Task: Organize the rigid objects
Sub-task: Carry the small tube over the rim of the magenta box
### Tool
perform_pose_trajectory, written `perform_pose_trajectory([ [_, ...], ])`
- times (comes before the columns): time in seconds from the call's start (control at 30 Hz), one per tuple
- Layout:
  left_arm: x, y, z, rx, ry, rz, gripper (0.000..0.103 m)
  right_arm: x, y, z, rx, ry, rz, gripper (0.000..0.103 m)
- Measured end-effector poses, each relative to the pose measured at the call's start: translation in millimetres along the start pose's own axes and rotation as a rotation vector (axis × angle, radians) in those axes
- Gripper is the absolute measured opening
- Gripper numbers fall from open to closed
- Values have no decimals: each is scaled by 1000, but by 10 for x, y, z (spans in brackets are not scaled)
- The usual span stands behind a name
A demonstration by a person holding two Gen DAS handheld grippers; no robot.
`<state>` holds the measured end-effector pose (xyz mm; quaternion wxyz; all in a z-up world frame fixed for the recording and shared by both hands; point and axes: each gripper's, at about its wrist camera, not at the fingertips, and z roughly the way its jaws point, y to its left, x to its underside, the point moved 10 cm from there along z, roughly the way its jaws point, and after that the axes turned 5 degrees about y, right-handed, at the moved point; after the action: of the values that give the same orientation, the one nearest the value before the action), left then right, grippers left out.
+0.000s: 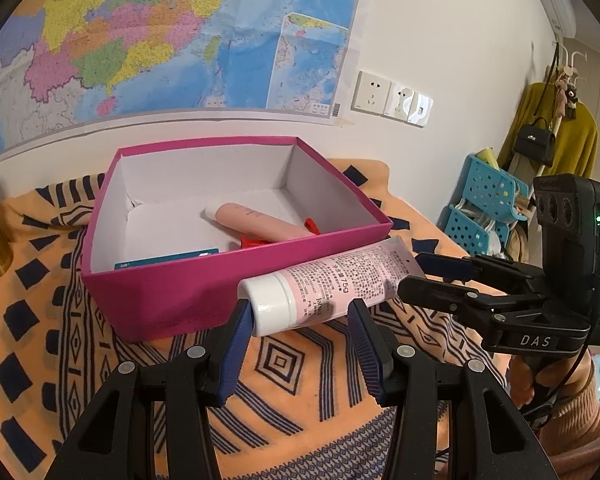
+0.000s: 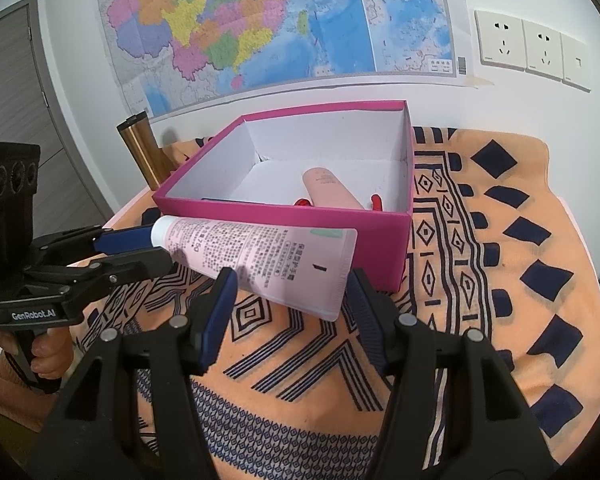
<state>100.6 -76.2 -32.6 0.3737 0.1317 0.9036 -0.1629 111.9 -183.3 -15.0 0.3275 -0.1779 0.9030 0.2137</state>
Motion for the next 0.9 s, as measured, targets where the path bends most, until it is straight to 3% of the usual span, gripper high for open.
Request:
perform_pose_trajectory([
  [0.9, -97, 39, -12, -15, -23, 12, 49, -87, 15, 2, 1, -17, -18, 60],
])
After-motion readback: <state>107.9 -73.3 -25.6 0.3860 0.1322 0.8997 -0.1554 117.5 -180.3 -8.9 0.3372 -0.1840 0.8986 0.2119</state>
